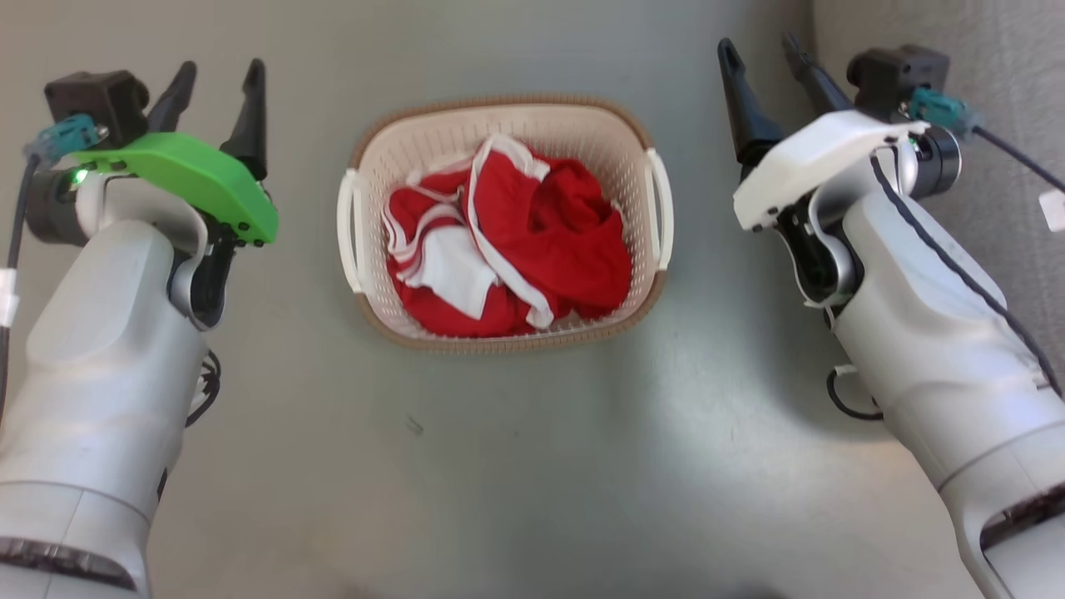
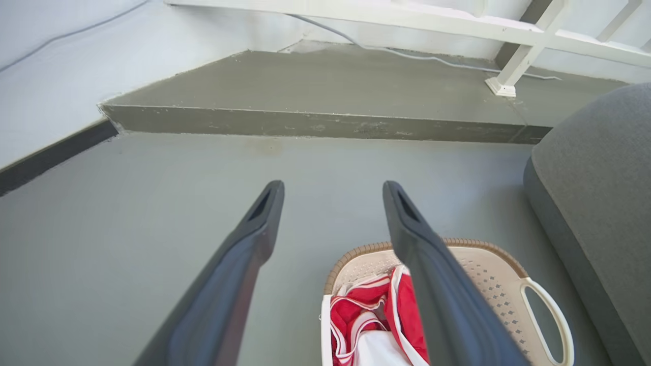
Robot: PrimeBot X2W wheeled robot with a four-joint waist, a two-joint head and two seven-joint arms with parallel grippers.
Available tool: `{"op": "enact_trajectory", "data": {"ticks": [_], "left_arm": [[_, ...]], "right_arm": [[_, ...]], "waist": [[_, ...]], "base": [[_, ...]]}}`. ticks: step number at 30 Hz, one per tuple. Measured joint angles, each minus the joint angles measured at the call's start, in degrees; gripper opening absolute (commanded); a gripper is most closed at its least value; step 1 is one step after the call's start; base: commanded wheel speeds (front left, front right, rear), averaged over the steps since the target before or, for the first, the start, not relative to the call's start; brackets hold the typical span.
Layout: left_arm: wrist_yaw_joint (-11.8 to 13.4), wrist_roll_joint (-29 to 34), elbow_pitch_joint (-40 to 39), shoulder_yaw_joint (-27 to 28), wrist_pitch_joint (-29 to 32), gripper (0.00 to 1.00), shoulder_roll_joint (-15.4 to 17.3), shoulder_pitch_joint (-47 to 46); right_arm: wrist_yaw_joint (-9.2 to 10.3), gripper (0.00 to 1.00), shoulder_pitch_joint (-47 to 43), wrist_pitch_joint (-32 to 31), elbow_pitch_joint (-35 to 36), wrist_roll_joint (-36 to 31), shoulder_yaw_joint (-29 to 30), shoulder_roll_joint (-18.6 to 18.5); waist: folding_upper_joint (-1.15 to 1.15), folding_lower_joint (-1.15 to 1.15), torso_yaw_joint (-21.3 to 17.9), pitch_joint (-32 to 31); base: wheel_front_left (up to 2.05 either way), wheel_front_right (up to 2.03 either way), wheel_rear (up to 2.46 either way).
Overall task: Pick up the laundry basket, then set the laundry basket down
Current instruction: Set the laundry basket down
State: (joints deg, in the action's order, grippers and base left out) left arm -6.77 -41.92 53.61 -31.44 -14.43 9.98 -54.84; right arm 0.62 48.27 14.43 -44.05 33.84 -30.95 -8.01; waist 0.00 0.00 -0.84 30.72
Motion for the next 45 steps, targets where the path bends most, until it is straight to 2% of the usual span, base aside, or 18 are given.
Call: {"op": "enact_trajectory", "data": {"ticks": [10, 13, 27, 45], "left_arm": [[3.04, 4.9, -11.41, 5.22, 0.0, 1.0, 0.85, 8.12], [4.1, 6.04, -13.93, 6.15, -0.01, 1.0, 1.41, 11.32], [8.79, 11.35, -23.87, 9.22, 0.0, 1.0, 1.77, 26.52], [11.72, 13.89, -34.18, 9.6, 0.0, 1.0, 0.73, 45.64]], "right_arm": [[2.07, 1.0, -8.68, 0.01, 10.48, -5.61, 4.5, -1.05], [2.09, 1.0, -11.41, 0.0, 12.2, -5.99, 5.41, -1.0], [3.11, 1.0, -24.05, 0.0, 16.14, -9.05, 8.01, -1.22], [4.75, 1.0, -37.72, 0.0, 21.73, -10.85, 10.09, -2.54]], "waist": [[0.0, 0.0, -0.35, -9.02], [0.0, 0.0, -0.5, -11.48], [0.0, 0.0, -1.6, -21.8], [0.0, 0.0, -1.91, -32.26]], "base": [[0.0, 0.0, 0.0], [0.0, 0.0, 0.0], [0.0, 0.0, 0.0], [0.0, 0.0, 0.0]]}}
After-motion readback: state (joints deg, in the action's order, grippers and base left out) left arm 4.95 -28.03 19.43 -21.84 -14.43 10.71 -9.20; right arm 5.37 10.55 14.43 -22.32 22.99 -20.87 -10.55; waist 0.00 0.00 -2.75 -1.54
